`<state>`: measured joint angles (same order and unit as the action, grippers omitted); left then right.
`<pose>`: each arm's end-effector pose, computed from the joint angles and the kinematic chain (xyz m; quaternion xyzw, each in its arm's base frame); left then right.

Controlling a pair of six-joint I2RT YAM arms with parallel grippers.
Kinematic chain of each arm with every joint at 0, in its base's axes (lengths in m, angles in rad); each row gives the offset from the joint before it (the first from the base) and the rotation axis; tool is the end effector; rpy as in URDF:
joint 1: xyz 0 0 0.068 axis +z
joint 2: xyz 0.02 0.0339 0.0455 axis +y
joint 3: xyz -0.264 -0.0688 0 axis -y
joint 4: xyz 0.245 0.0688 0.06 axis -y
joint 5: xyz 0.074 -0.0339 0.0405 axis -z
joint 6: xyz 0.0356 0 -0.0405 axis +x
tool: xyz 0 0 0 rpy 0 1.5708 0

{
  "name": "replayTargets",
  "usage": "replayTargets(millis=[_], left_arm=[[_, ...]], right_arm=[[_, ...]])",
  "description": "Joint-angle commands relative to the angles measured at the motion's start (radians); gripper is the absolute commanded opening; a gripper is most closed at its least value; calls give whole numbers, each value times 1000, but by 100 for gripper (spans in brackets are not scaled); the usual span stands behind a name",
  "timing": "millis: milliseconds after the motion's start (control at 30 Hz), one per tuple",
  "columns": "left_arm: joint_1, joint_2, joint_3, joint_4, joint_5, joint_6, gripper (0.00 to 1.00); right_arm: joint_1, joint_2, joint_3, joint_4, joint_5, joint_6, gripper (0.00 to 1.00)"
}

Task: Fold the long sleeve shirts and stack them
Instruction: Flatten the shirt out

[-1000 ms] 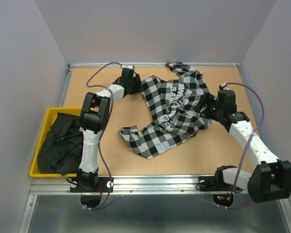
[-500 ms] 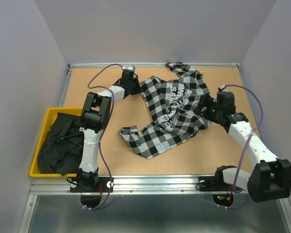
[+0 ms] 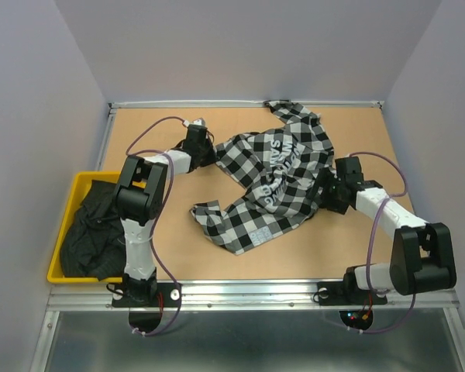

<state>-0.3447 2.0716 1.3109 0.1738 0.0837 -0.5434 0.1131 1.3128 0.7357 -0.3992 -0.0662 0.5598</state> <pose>0.4289 -0.1571 0.1590 -0.0677 0.8783 -0.2360 0.4103 0.2502 0.0308 0.1946 0.2022 0.9340 0.1265 0.2659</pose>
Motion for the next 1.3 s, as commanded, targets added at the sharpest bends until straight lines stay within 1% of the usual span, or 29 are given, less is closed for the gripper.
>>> replayTargets(millis=[0, 33, 233, 300, 367, 467, 600, 633, 700, 733, 767, 800, 867, 900, 1000, 1033, 1133, 1233, 1267], left_arm=[[7, -138, -108, -63, -109, -21, 0], [9, -157, -154, -68, -122, -29, 0], [15, -295, -307, -77, -157, -58, 0], [16, -326, -338, -83, -167, -70, 0], [18, -381, -377, -97, -174, -84, 0], [21, -421, -424, -108, -193, -99, 0], [27, -472, -472, -111, -217, -116, 0], [32, -481, -481, -114, -222, -121, 0], [36, -489, -486, -117, -225, -121, 0], [39, -499, -490, -122, -226, -122, 0], [42, -507, -489, -123, -231, -121, 0], [44, -515, -489, -123, -237, -121, 0], [52, -538, -489, -125, -243, -118, 0], [55, -553, -487, -126, -248, -116, 0], [65, -574, -470, -138, -257, -102, 0], [67, -593, -458, -152, -262, -99, 0], [75, -649, -427, -172, -294, -70, 0], [79, -706, -351, -230, -347, -24, 0], [79, -719, -294, -240, -361, -10, 0]], right_arm=[[7, 32, -24, 8, 49, 64, 87], [7, 39, -33, 14, 57, 69, 87], [5, 69, -79, 100, 37, 118, 86], [7, 77, -94, 137, 26, 127, 85], [7, 95, -104, 163, 16, 129, 83], [7, 121, -108, 200, -21, 127, 81], [8, 144, -122, 252, -84, 123, 73], [8, 147, -122, 257, -101, 123, 67], [8, 157, -121, 266, -110, 123, 60], [8, 157, -118, 267, -107, 120, 53], [8, 155, -114, 267, -104, 117, 49], [8, 151, -111, 269, -103, 112, 38], [8, 146, -99, 267, -95, 107, 28], [7, 138, -96, 267, -92, 107, 19], [8, 115, -78, 264, -67, 101, 5], [7, 85, -68, 261, -51, 97, 1], [8, 28, -9, 218, -18, 81, 0], [8, -44, 103, 146, 17, 49, 1], [8, -75, 140, 131, 47, 40, 0]])
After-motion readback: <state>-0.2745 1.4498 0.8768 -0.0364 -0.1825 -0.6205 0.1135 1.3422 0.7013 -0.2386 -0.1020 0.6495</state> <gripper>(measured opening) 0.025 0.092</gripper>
